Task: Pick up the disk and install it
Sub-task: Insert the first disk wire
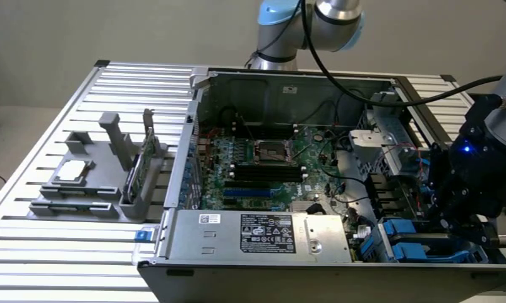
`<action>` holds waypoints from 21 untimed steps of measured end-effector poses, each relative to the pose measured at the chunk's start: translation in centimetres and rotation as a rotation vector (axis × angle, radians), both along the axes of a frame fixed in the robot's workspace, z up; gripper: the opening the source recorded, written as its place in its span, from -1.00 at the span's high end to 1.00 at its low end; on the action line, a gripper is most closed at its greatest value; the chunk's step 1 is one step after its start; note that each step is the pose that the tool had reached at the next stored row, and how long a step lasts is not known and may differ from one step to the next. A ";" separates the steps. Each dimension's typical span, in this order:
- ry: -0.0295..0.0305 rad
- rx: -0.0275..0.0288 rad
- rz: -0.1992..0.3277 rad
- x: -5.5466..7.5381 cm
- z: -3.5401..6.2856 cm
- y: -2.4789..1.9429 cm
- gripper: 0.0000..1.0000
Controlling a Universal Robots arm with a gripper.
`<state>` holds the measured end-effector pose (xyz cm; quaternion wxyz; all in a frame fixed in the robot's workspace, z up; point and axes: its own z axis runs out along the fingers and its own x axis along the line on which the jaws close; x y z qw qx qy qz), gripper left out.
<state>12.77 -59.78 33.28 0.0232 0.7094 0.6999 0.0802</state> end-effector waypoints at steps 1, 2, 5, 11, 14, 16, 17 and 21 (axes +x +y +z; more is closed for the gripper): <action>-0.0002 -0.0001 0.000 0.0 -0.01 0.00 0.66; -0.0004 -0.0001 -0.001 0.0 -0.01 0.00 0.66; -0.0006 -0.0002 -0.002 0.0 -0.02 0.01 0.66; -0.0009 -0.0001 -0.006 0.0 -0.05 0.01 0.66; -0.0010 0.0000 -0.008 0.0 -0.06 0.01 0.66; -0.0009 0.0000 -0.010 0.0 -0.06 0.01 0.66; -0.0009 0.0000 -0.010 0.0 -0.06 0.01 0.66; -0.0010 -0.0001 -0.013 0.0 -0.06 0.02 0.66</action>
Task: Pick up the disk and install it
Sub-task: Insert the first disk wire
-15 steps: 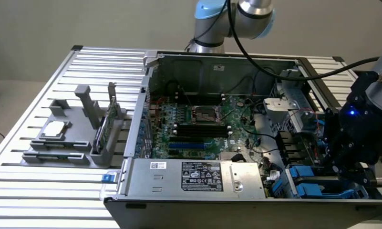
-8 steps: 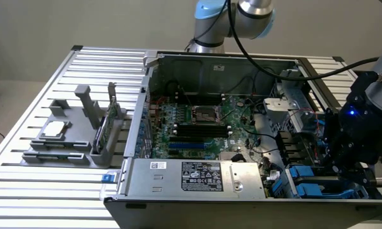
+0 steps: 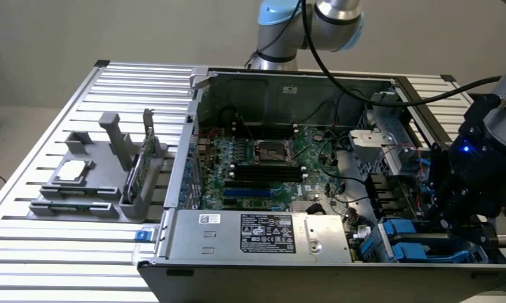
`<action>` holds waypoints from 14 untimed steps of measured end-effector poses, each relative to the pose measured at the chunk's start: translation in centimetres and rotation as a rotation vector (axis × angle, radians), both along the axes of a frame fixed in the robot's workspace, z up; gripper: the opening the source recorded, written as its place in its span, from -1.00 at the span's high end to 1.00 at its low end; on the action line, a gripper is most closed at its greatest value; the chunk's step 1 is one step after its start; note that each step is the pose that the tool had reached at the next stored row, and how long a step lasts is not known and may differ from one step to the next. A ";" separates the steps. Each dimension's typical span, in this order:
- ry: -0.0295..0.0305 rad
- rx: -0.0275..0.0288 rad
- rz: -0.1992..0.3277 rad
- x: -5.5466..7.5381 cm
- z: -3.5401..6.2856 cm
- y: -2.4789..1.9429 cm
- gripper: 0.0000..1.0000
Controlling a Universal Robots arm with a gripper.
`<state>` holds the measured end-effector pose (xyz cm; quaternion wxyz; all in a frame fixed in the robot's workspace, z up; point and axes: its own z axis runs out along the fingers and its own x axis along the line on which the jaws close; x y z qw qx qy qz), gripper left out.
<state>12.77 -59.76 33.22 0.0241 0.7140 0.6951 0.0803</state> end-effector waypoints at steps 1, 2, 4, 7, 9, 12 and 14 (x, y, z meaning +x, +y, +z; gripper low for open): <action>0.0000 0.0000 -0.001 0.0 0.00 0.00 0.66; 0.0000 0.0000 -0.001 0.0 0.00 0.00 0.66; 0.0000 0.0001 -0.003 0.0 0.00 0.01 0.66; 0.0000 0.0000 -0.004 0.0 0.00 0.01 0.66; 0.0000 0.0000 -0.005 0.0 0.00 0.02 0.66; -0.0001 0.0000 -0.007 0.0 0.00 0.02 0.66; -0.0001 0.0000 -0.007 0.0 0.00 0.02 0.66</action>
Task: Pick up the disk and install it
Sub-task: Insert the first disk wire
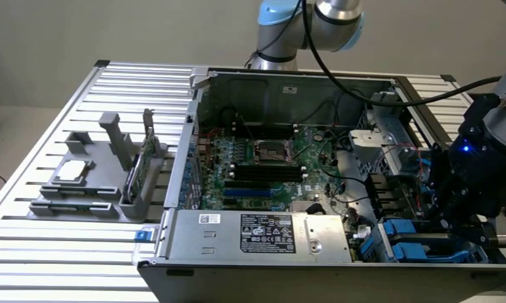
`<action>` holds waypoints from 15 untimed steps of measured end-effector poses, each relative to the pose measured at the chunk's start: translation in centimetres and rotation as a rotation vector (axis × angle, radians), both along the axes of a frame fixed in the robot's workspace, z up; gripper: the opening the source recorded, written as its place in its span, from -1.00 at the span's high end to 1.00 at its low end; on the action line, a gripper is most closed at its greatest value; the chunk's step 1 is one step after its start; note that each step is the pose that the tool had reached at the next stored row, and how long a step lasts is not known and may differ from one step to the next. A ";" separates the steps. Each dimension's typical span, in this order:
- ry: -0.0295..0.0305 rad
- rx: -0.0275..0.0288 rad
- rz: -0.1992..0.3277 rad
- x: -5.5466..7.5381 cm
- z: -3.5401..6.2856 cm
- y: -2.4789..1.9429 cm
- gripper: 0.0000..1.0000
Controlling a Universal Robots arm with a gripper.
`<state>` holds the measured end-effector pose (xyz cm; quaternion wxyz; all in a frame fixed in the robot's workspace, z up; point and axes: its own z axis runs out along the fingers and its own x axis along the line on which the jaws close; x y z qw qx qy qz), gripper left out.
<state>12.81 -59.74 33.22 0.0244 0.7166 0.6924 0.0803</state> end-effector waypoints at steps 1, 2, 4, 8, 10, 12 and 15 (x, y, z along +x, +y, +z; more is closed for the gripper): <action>0.0001 0.0000 0.000 0.0 0.00 0.00 0.66; 0.0000 0.0000 -0.001 0.0 0.00 0.00 0.66; 0.0000 0.0000 -0.002 0.0 0.00 0.00 0.66; 0.0000 0.0001 -0.003 0.1 -0.01 0.00 0.66; 0.0001 0.0001 -0.003 0.1 -0.01 0.00 0.66; 0.0000 0.0000 -0.004 0.1 0.00 0.00 0.66; 0.0000 -0.0001 -0.004 0.1 -0.01 0.00 0.66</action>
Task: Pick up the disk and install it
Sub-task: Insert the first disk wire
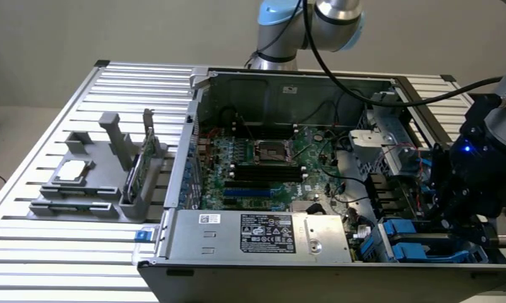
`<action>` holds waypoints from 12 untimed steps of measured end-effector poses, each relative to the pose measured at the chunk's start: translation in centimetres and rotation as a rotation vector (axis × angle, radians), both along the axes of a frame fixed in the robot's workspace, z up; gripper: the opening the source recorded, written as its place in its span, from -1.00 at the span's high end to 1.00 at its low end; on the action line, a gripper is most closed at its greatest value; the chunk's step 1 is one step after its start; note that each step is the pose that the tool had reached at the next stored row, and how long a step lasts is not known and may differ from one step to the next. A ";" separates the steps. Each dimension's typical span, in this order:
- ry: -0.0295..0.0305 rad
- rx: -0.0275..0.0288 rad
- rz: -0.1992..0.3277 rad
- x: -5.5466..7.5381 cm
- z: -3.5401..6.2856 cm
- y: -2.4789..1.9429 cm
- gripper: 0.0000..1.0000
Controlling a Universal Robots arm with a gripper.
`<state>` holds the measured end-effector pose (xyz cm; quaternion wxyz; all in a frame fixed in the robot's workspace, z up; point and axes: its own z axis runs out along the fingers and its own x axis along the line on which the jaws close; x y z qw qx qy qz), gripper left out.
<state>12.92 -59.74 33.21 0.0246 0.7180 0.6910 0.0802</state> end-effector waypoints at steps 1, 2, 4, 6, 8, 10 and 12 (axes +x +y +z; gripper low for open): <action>0.0000 0.0000 0.000 0.0 -0.01 0.00 0.66; 0.0000 -0.0001 0.000 0.0 -0.02 0.00 0.66; 0.0000 0.0001 0.000 0.0 -0.05 0.00 0.66; 0.0000 0.0001 0.000 0.0 -0.08 0.00 0.66; 0.0000 0.0001 0.000 0.0 -0.10 0.00 0.66; 0.0000 0.0000 0.000 0.0 -0.12 0.00 0.66; 0.0000 0.0000 0.000 0.0 -0.14 0.00 0.66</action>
